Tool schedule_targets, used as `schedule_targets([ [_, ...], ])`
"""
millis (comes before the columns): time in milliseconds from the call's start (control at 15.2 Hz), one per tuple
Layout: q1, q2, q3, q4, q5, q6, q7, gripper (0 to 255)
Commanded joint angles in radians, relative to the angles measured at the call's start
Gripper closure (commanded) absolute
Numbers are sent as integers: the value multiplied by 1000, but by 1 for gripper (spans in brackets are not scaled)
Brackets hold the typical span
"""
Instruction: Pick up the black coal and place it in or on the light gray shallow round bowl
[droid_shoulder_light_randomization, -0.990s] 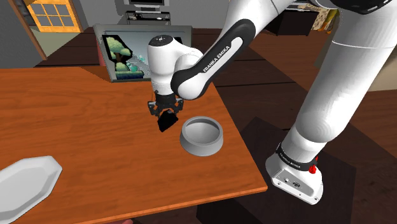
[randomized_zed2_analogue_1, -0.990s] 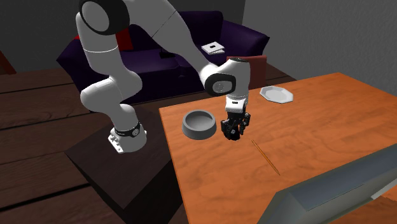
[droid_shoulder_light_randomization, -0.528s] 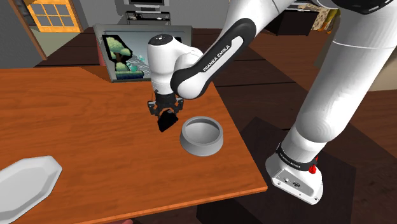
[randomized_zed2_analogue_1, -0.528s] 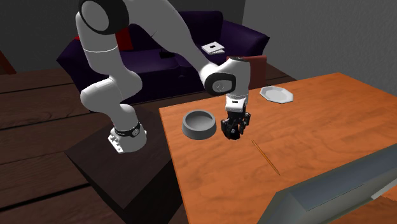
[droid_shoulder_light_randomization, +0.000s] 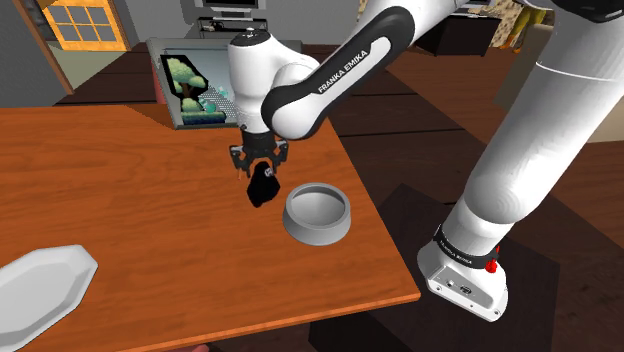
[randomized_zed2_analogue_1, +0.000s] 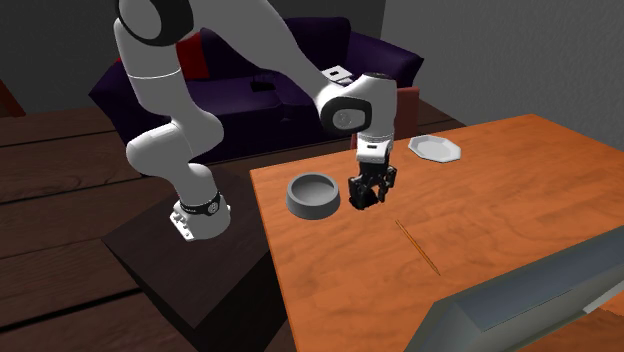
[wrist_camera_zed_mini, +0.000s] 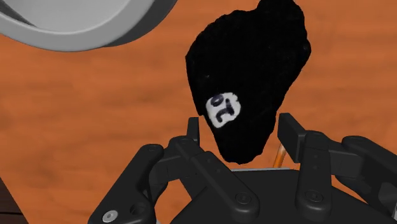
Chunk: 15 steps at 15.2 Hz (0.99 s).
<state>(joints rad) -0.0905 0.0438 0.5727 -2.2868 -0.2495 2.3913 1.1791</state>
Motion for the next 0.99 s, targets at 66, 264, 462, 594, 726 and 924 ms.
schedule_targets([
  [66, -1, -34, 3, 12, 36, -37, -28, 255],
  [264, -1, -61, 3, 28, 64, -73, -52, 255],
  [462, 0, -87, 2, 46, 88, -110, -73, 255],
  [594, 0, -103, 0, 59, 103, -136, -86, 255],
  [726, 1, -117, -2, 73, 116, -161, -98, 255],
  [924, 0, -109, -1, 77, 110, -158, -94, 0],
])
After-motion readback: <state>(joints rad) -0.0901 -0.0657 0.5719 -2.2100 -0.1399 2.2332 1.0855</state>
